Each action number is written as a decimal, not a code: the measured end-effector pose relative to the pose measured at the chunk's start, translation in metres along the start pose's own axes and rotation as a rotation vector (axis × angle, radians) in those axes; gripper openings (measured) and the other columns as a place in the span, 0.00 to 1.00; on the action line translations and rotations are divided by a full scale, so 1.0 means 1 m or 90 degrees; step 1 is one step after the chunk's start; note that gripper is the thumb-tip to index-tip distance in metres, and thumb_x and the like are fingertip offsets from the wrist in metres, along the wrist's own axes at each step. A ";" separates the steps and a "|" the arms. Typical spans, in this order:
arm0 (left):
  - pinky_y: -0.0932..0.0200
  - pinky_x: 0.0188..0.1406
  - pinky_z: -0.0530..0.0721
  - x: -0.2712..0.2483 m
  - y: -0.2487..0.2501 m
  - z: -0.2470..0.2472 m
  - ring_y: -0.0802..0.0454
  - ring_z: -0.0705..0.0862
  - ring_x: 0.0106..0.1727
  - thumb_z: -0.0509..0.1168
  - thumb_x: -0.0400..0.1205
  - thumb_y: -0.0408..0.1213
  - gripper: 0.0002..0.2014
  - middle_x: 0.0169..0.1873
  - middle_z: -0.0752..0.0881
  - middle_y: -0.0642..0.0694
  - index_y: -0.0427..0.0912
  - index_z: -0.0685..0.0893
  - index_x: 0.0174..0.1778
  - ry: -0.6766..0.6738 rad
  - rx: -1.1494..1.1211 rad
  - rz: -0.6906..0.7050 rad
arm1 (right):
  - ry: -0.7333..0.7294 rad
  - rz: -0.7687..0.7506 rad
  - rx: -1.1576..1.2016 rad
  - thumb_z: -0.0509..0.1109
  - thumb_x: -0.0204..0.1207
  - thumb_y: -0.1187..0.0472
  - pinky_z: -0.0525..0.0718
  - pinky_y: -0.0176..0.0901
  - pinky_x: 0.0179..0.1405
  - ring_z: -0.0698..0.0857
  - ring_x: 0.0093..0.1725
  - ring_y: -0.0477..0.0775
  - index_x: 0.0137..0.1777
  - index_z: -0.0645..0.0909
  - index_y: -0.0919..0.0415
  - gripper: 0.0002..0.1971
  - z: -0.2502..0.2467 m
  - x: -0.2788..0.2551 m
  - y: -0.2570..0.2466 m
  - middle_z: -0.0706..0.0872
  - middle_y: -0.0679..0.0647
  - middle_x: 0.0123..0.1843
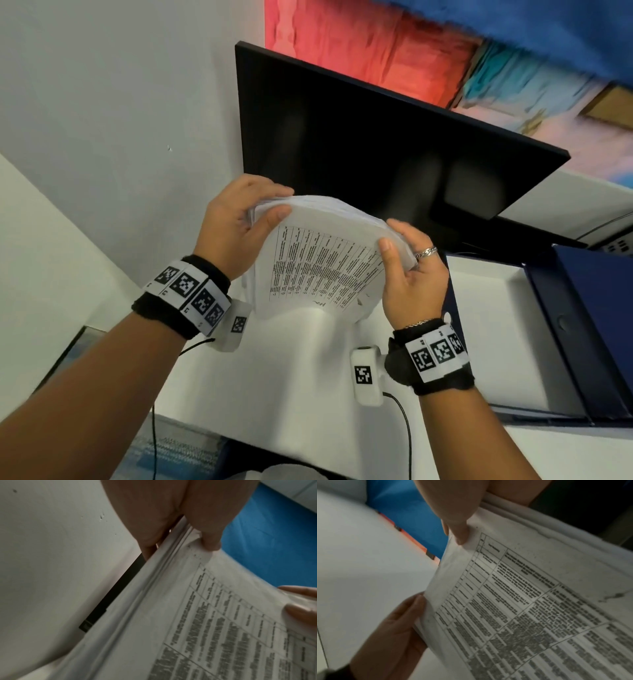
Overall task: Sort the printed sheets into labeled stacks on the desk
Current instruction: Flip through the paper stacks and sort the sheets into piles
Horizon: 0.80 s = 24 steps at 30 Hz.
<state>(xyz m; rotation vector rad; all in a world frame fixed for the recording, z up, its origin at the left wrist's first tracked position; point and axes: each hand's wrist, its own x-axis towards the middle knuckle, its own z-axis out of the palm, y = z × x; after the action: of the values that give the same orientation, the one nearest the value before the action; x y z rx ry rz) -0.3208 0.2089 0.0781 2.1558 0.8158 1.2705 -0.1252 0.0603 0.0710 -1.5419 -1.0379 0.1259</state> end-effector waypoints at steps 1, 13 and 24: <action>0.74 0.56 0.78 0.001 -0.001 0.000 0.72 0.79 0.53 0.70 0.82 0.40 0.10 0.51 0.80 0.65 0.42 0.89 0.55 0.011 0.013 0.011 | 0.006 -0.016 -0.028 0.72 0.81 0.63 0.88 0.56 0.55 0.86 0.57 0.44 0.59 0.84 0.46 0.11 -0.001 0.001 0.002 0.87 0.41 0.55; 0.59 0.43 0.90 0.009 -0.008 0.001 0.57 0.89 0.46 0.77 0.75 0.39 0.26 0.51 0.85 0.50 0.52 0.72 0.64 -0.051 -0.215 -0.258 | 0.021 0.109 0.141 0.79 0.72 0.69 0.87 0.36 0.47 0.89 0.51 0.43 0.70 0.74 0.50 0.29 0.004 0.006 0.001 0.88 0.44 0.52; 0.71 0.37 0.82 -0.011 -0.007 0.010 0.72 0.84 0.40 0.50 0.89 0.50 0.15 0.45 0.81 0.56 0.44 0.71 0.62 -0.040 -0.226 -0.283 | -0.010 0.167 0.163 0.82 0.67 0.71 0.85 0.28 0.36 0.88 0.41 0.35 0.51 0.80 0.59 0.17 0.000 -0.001 -0.003 0.87 0.45 0.43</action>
<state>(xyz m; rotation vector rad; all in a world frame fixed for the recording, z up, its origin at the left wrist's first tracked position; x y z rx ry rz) -0.3181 0.2046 0.0625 1.6135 0.9031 1.0204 -0.1274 0.0593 0.0725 -1.4371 -0.7932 0.4364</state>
